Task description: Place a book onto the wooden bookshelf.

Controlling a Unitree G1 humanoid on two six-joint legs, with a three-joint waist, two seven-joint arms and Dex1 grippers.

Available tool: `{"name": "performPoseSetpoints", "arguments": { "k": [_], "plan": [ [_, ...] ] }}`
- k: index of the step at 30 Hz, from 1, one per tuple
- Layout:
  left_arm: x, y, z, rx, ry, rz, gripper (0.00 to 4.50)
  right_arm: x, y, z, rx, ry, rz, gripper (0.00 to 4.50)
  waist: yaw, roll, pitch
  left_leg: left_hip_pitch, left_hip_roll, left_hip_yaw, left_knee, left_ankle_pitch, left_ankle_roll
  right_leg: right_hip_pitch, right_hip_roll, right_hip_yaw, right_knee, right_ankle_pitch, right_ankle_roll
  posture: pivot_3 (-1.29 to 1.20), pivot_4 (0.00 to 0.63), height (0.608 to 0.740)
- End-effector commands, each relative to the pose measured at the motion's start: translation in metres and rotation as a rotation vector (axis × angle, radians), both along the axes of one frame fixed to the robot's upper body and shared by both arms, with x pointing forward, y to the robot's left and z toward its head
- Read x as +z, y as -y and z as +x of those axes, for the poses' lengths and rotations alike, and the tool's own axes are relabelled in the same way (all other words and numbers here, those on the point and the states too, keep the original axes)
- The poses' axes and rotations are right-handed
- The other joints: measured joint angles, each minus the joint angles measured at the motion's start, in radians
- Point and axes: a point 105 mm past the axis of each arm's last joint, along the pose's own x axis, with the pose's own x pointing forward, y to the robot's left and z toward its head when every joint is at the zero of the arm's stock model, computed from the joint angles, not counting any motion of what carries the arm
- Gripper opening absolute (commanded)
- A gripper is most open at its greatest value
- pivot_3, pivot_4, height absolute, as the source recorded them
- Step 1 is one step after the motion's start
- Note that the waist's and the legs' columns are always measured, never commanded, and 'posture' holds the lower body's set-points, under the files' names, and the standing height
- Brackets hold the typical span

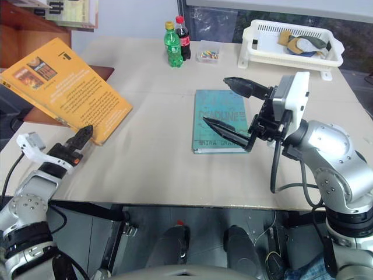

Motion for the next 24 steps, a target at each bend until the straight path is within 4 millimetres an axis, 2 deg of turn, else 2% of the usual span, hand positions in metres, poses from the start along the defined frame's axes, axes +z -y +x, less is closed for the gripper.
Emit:
{"name": "performPoseSetpoints", "arguments": {
  "k": [1,4,7,13,17,21,24],
  "plan": [
    [0.010,0.004,0.009,-0.009,0.022,0.021,3.66,0.009,0.001,-0.008,-0.005,0.048,0.011,4.50,-0.001,0.000,0.000,0.000,0.000,0.000,0.000,0.000,0.000,0.000,0.000,0.000,0.000,0.000,0.000,0.00,0.150,0.740],
    [0.010,0.007,0.011,-0.016,0.017,0.023,2.14,0.009,0.002,-0.009,-0.014,0.048,0.011,4.50,-0.006,0.000,0.000,0.000,0.000,0.000,0.000,0.000,0.000,0.000,0.000,0.000,-0.001,0.000,0.000,0.00,0.150,0.740],
    [0.011,0.009,0.009,-0.033,0.018,0.042,1.02,0.009,0.003,-0.009,-0.018,0.046,0.011,4.50,-0.005,0.000,0.000,0.000,0.001,0.000,-0.002,0.000,0.000,0.000,0.000,0.000,-0.001,0.000,0.000,0.00,0.150,0.740],
    [0.026,0.005,-0.002,-0.070,0.058,0.133,1.02,0.008,0.003,-0.010,-0.020,0.041,0.016,4.50,-0.006,0.000,0.000,0.000,0.001,0.000,-0.002,0.000,0.000,0.000,0.000,0.001,-0.001,0.000,0.000,0.00,0.150,0.740],
    [0.025,0.005,-0.002,-0.079,0.044,0.119,1.02,0.006,0.001,-0.008,-0.015,0.040,0.020,4.50,0.000,0.000,0.000,0.000,0.002,0.000,-0.002,0.000,0.000,0.000,0.000,0.000,-0.002,0.000,0.000,0.00,0.150,0.740],
    [0.021,0.010,-0.005,-0.103,0.024,0.128,2.30,0.006,0.001,-0.008,-0.013,0.040,0.024,4.50,-0.001,0.000,0.000,-0.001,0.001,0.000,-0.002,0.000,0.000,0.000,-0.001,0.000,-0.002,0.000,0.000,0.00,0.150,0.740],
    [0.028,0.005,-0.009,-0.086,0.040,0.132,3.54,0.006,0.002,-0.009,-0.014,0.039,0.025,4.50,-0.002,0.000,0.000,-0.001,0.002,0.000,-0.002,0.000,0.000,0.000,-0.001,0.000,-0.002,0.000,0.000,0.00,0.150,0.740]
  ]
}}
